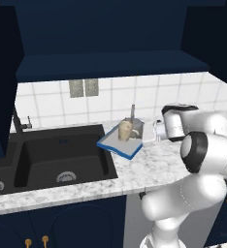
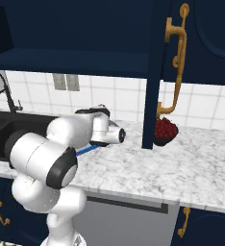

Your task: Pick the kettle from the counter and place it on the tray. Then pick the mug from the cabinet and place it on the tray. Then close the cabinet doors.

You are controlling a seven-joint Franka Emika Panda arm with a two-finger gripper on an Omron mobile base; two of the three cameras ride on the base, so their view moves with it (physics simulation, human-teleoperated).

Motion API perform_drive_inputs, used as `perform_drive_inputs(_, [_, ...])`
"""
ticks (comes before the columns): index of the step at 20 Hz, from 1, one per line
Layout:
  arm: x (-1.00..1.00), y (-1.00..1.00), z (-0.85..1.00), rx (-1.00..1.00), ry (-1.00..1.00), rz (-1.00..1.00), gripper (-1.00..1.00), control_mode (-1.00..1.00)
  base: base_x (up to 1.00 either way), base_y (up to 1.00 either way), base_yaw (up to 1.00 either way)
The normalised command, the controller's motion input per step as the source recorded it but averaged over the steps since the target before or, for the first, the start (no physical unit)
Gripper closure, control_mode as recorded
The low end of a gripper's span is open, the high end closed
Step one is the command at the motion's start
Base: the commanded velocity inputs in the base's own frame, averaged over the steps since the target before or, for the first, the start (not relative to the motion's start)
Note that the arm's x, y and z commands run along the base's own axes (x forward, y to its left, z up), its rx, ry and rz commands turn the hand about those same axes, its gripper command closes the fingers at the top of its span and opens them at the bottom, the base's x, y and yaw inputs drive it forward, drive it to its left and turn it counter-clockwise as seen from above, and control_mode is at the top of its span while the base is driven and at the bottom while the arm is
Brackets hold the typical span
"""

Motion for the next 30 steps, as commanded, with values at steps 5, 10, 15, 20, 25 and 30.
perform_drive_inputs(5, [0.40, -0.02, -0.26, 0.03, 0.08, 0.00, 1.00, -1.00, 0.00, 0.00, 0.00])
perform_drive_inputs(10, [0.21, 0.00, -0.34, 0.00, 0.12, 0.00, 1.00, -1.00, 0.00, 0.00, 0.00])
perform_drive_inputs(15, [0.27, 0.00, -0.48, 0.00, 0.04, 0.00, 1.00, -1.00, 0.00, 0.00, 0.00])
perform_drive_inputs(20, [0.37, 0.00, -0.46, 0.00, 0.00, -0.04, 1.00, -1.00, 0.00, 0.00, 0.00])
perform_drive_inputs(25, [0.47, 0.04, -0.42, 0.00, 0.00, -0.05, 1.00, -1.00, 0.00, 0.00, 0.00])
perform_drive_inputs(30, [0.19, 0.08, -0.14, 0.00, 0.00, -0.02, 1.00, -1.00, 0.00, 0.00, 0.00])
